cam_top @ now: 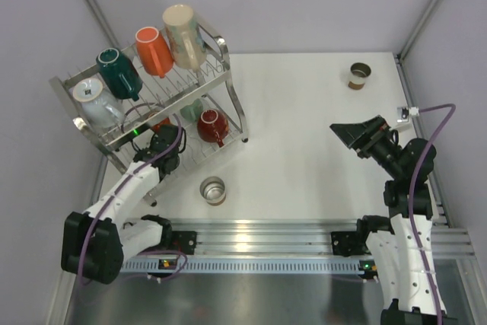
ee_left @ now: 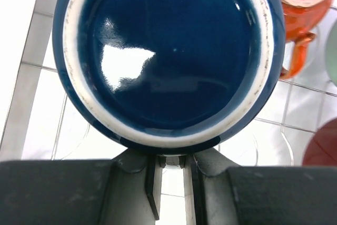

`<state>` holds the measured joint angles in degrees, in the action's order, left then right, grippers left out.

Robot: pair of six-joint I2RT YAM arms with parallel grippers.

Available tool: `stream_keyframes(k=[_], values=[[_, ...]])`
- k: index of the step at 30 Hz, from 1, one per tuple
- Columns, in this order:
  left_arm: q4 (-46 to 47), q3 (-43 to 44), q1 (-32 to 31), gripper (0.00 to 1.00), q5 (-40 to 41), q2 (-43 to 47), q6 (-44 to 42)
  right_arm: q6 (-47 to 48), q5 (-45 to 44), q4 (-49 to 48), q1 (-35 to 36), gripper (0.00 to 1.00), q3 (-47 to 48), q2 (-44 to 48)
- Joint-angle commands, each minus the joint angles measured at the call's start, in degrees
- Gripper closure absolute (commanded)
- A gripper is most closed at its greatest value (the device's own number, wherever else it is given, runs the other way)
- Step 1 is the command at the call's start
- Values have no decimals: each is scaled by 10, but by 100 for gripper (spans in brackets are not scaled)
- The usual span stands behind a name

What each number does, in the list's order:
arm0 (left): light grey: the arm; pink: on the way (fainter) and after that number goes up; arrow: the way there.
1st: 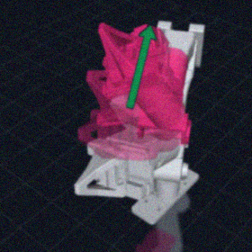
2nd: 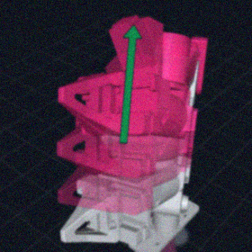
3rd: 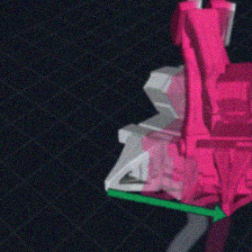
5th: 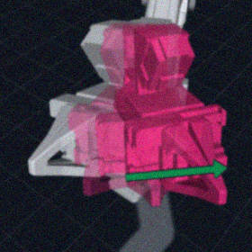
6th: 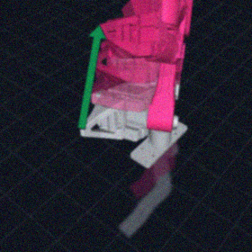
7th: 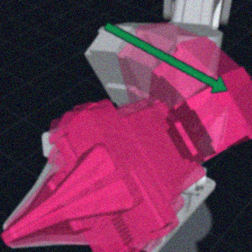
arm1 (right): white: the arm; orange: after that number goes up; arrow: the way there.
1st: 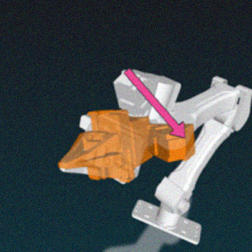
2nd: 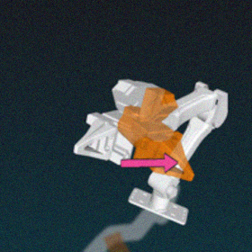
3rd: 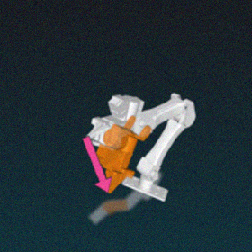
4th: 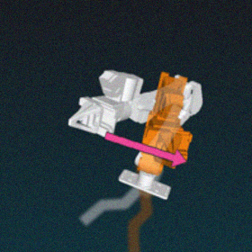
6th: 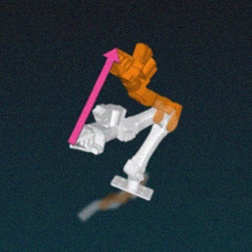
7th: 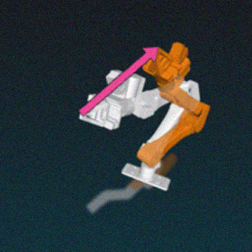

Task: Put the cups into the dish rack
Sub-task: Place the cup upside down on the dish rack

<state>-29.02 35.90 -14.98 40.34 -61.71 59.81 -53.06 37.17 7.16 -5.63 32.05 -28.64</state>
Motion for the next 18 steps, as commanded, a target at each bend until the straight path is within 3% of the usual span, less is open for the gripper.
stream_keyframes(k=[1,18], values=[[60,35,17,100,29,-10,-21,15,1,-2,4,5,33,3],[78,75,60,100,34,-78,-37,52,-2,9,4,4,27,-8]])
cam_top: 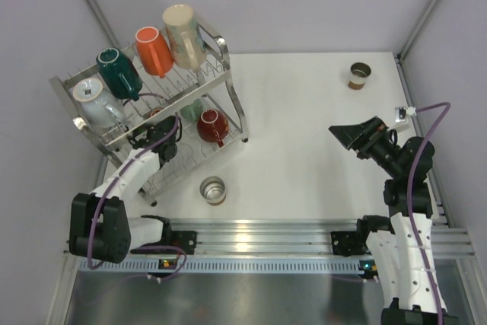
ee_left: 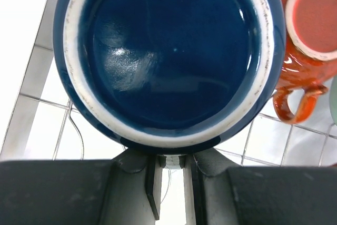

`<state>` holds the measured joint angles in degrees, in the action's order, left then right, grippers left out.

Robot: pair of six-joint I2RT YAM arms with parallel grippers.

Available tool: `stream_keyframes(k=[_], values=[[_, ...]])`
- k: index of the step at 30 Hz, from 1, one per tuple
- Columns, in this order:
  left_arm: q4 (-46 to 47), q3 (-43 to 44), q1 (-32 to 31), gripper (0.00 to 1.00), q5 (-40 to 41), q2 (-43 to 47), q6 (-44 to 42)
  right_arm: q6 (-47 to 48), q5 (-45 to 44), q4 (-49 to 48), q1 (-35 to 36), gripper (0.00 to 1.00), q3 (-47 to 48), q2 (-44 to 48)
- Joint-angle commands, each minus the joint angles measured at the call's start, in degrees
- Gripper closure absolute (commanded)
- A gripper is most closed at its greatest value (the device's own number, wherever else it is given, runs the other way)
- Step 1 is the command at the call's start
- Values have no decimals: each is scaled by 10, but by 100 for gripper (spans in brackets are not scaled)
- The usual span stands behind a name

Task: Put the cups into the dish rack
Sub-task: Place the cup upside down on the dish rack

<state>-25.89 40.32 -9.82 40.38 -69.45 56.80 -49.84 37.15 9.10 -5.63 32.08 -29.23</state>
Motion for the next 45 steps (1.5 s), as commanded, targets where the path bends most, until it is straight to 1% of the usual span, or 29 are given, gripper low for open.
stream_keyframes(k=[1,4,6,7,8,13,16,17,18,21,28,39,40,41,45], values=[[48,32,10,100,34,-3,-5,22,-1,-9,4,4,25,-2],[48,34,13,100,38,-6,-8,26,-3,-9,4,4,23,-6],[48,33,15,97,44,-6,-8,28,-2,-9,4,4,23,-6],[48,32,16,93,44,-8,-8,28,-2,-9,4,4,23,-6],[49,32,18,92,43,-9,-8,29,-3,-9,4,4,23,-7],[59,35,36,91,29,-24,-20,29,-4,-9,4,4,23,-8],[63,38,44,86,18,-30,-28,32,-6,-8,4,4,24,-7],[67,38,45,80,13,-30,-34,33,-7,-7,4,4,24,-7],[74,38,46,78,11,-30,-40,34,-8,-7,4,4,24,-6],[78,41,47,72,9,-31,-47,35,-8,-6,4,4,24,-6],[78,42,48,67,4,-27,-51,34,-11,-5,4,4,24,-5],[77,51,49,64,29,-29,-71,39,-11,0,4,4,26,-1],[76,52,48,62,29,-29,-74,40,-11,2,4,4,26,-1],[77,55,48,54,26,-28,-76,41,-12,2,4,4,27,-2],[78,57,49,49,15,-19,-83,40,-11,2,4,4,26,-1]])
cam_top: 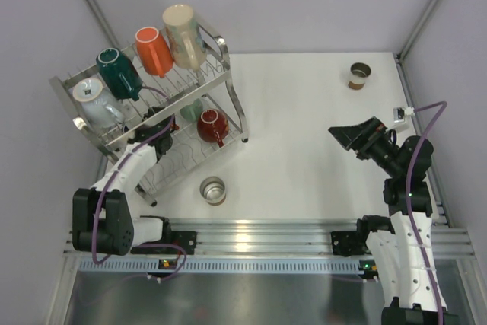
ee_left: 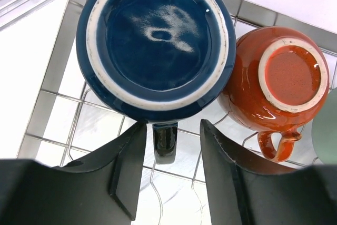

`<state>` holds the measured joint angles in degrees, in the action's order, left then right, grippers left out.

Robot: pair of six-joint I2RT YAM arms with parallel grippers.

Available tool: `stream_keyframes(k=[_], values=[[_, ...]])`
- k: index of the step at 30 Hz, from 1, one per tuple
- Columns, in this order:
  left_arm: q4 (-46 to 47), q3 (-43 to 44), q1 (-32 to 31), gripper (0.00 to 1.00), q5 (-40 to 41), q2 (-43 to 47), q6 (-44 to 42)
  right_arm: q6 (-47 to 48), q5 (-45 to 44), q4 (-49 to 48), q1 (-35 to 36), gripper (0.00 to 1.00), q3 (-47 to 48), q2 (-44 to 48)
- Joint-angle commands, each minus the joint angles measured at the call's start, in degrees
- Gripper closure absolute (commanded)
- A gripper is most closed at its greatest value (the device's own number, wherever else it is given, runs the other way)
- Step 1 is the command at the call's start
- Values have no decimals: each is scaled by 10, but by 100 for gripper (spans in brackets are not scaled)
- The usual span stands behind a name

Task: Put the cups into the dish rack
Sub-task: Place the cup upside down on the dish rack

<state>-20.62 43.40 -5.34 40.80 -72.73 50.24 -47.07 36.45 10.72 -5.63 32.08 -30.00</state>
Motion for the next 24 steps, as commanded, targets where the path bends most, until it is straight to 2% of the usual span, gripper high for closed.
stream_keyframes(k=[1,6,11,16,24], values=[[24,27,4,49,6,14,-20,12,-4,-13,4,4,26,6],[25,27,4,49,-29,21,-39,15,-7,-11,4,4,27,5],[34,20,4,55,-67,28,-42,23,-19,-2,4,4,32,5],[41,7,4,57,-108,43,-40,23,-20,0,4,4,36,4],[24,-13,4,57,-111,42,-27,23,-20,2,4,4,40,3]])
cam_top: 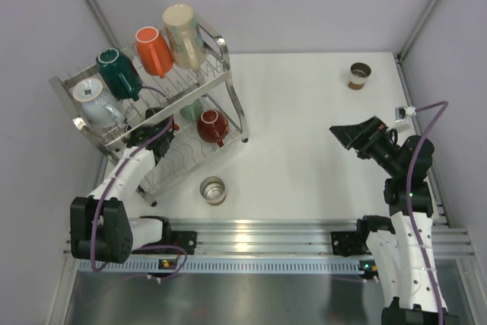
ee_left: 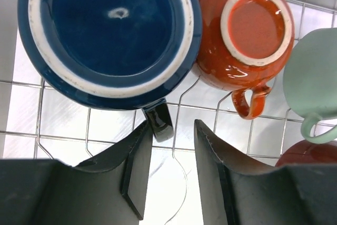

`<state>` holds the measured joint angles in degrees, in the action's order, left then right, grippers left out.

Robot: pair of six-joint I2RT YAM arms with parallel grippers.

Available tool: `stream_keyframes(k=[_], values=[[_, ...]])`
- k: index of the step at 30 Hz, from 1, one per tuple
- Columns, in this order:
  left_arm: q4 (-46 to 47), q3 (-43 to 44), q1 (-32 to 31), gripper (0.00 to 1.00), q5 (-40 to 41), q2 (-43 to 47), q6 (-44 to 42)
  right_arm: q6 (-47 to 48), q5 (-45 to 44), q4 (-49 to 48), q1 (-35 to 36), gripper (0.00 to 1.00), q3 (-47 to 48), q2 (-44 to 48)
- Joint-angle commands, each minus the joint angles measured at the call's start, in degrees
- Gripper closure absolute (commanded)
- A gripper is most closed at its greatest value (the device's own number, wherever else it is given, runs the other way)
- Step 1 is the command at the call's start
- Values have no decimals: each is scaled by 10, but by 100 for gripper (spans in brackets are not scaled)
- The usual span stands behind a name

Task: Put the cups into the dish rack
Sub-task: Place the cup upside down on the dish rack

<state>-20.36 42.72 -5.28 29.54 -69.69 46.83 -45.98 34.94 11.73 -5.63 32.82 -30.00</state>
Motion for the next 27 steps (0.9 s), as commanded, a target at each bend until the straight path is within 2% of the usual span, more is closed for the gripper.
stream_keyframes(k=[1,14,27], values=[[20,-7,4,57,3,9,9,12,-5,-8,4,4,33,3],[20,-38,4,57,-50,35,31,12,-5,2,4,4,34,14],[20,-62,4,58,-198,71,63,15,-5,14,4,4,34,25]])
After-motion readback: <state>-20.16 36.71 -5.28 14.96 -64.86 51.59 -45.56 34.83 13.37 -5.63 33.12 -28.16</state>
